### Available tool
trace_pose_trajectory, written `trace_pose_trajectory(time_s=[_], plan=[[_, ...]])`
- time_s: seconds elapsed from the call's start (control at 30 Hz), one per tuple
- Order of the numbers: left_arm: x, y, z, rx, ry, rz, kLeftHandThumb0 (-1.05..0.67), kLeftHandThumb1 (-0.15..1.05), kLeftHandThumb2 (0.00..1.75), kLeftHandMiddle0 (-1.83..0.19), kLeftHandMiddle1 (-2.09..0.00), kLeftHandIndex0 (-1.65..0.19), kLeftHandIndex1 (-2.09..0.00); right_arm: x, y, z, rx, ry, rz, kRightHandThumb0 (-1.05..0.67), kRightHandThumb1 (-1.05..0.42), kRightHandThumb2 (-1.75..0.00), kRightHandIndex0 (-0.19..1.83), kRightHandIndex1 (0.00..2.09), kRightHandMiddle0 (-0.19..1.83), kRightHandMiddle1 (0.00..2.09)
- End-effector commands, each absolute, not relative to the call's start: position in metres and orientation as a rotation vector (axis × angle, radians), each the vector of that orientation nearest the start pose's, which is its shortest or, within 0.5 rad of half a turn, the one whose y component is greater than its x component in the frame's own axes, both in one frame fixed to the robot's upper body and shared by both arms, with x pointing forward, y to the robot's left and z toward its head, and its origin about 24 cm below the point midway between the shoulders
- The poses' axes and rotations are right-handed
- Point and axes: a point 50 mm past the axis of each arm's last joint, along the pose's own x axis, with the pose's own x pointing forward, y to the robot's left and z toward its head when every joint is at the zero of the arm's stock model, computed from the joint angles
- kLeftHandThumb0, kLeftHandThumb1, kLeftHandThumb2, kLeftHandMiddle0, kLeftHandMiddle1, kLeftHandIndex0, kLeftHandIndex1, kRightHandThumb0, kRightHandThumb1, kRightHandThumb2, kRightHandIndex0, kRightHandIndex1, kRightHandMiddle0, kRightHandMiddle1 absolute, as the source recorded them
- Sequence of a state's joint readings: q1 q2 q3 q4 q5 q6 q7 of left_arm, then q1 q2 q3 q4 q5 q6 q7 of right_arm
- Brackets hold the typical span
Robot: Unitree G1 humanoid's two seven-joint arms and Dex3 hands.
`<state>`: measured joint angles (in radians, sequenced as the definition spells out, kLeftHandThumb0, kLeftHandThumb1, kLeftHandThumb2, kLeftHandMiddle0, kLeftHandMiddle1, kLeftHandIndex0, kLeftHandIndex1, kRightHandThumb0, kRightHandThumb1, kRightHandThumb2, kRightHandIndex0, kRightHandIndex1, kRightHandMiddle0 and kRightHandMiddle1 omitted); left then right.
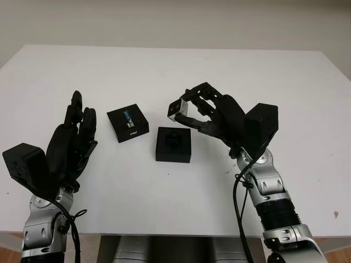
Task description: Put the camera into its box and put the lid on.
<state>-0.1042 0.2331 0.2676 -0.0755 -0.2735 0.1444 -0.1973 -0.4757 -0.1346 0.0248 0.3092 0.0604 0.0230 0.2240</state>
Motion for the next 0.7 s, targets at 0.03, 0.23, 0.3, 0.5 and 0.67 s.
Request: trace_pose_trajectory(time_s=[0.03, 0.23, 0.3, 0.5, 0.67], plan=[[0.265, 0.236, 0.096, -0.048, -0.119, 0.004, -0.68, 1.05, 0.51, 0.19, -0.01, 0.19, 0.00, 0.337, -0.125, 0.098, -0.117, -0.102, 0.331, -0.39, -0.93, -0.06, 0.21, 0.05, 0.26, 1.81], [0.267, 0.235, 0.096, -0.052, -0.119, 0.000, -0.68, 1.05, 0.51, 0.19, 0.00, 0.19, 0.00, 0.338, -0.123, 0.090, -0.152, -0.083, 0.341, -0.37, -0.92, -0.05, 0.22, 0.05, 0.27, 1.81], [0.267, 0.234, 0.096, -0.053, -0.121, 0.000, -0.67, 1.05, 0.51, 0.19, 0.00, 0.19, 0.00, 0.338, -0.123, 0.086, -0.183, -0.076, 0.344, -0.38, -0.91, -0.05, 0.23, 0.06, 0.29, 1.81], [0.268, 0.233, 0.096, -0.058, -0.121, -0.005, -0.68, 1.05, 0.51, 0.19, 0.00, 0.19, 0.00, 0.339, -0.122, 0.077, -0.232, -0.048, 0.341, -0.37, -0.91, -0.05, 0.24, 0.06, 0.32, 1.76], [0.268, 0.232, 0.096, -0.058, -0.122, -0.002, -0.67, 1.05, 0.52, 0.19, 0.00, 0.19, 0.00, 0.340, -0.121, 0.072, -0.238, -0.036, 0.350, -0.37, -0.91, -0.05, 0.24, 0.06, 0.32, 1.75]])
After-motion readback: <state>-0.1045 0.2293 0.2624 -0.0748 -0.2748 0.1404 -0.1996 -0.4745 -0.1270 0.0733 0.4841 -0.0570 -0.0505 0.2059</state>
